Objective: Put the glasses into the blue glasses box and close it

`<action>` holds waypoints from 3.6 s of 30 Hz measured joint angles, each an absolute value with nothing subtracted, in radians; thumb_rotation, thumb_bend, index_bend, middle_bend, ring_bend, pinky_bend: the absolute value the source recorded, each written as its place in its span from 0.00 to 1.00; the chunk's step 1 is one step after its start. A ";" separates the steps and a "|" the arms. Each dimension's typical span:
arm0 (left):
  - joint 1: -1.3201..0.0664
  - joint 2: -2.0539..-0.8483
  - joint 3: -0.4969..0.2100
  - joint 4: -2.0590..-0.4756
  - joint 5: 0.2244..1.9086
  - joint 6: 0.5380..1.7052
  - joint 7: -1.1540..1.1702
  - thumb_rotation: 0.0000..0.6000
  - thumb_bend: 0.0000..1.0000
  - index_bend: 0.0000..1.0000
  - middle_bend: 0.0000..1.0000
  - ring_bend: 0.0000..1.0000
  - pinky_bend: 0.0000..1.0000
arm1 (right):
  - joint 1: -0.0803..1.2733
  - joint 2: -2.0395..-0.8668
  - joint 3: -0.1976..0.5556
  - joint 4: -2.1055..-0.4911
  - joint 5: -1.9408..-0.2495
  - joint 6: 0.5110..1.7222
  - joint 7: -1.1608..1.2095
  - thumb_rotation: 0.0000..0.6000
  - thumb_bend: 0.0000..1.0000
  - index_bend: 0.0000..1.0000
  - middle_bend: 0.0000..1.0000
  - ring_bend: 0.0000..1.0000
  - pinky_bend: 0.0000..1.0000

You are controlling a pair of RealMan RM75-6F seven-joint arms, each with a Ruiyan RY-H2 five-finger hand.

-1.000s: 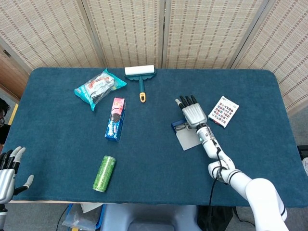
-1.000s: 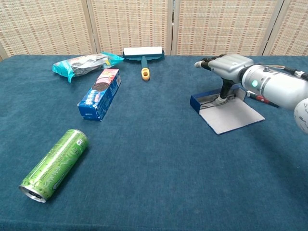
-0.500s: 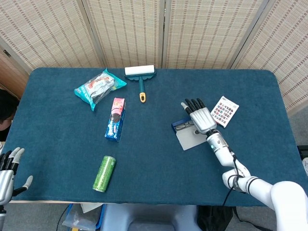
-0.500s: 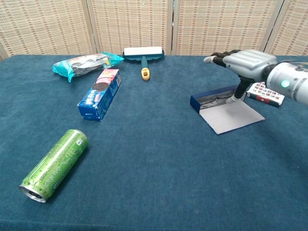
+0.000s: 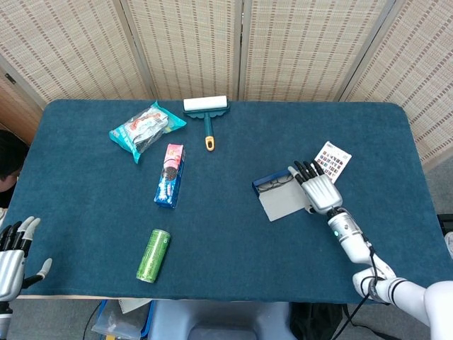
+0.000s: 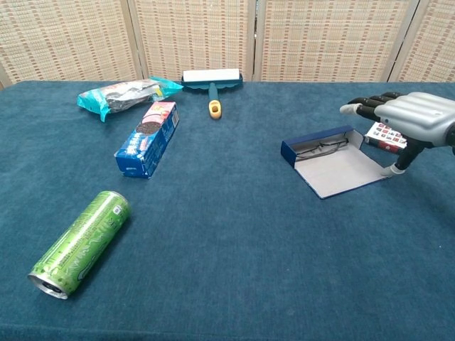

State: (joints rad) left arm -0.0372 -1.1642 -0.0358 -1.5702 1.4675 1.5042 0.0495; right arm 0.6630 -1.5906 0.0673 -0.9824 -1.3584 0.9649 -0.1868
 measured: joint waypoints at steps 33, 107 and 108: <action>-0.034 -1.168 -0.036 -1.561 1.458 1.502 0.047 1.00 0.31 0.04 0.00 0.00 0.00 | 0.686 -1.697 0.077 -0.792 -1.402 0.907 -0.109 1.00 0.15 0.00 0.00 0.00 0.00; -0.042 -1.178 -0.037 -1.539 1.446 1.478 0.034 1.00 0.31 0.04 0.00 0.00 0.00 | 0.730 -1.778 0.060 -0.731 -1.521 1.061 0.068 1.00 0.40 0.63 0.27 0.00 0.00; -0.043 -1.177 -0.036 -1.540 1.447 1.478 0.034 1.00 0.31 0.04 0.00 0.00 0.00 | 0.721 -1.767 0.055 -0.750 -1.524 1.072 0.064 1.00 0.40 0.63 0.27 0.00 0.00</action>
State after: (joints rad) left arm -0.0427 -1.1773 -0.0363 -1.5402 1.4474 1.4781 0.0344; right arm 0.7209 -1.7672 0.0552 -0.7505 -1.5238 1.0716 0.0636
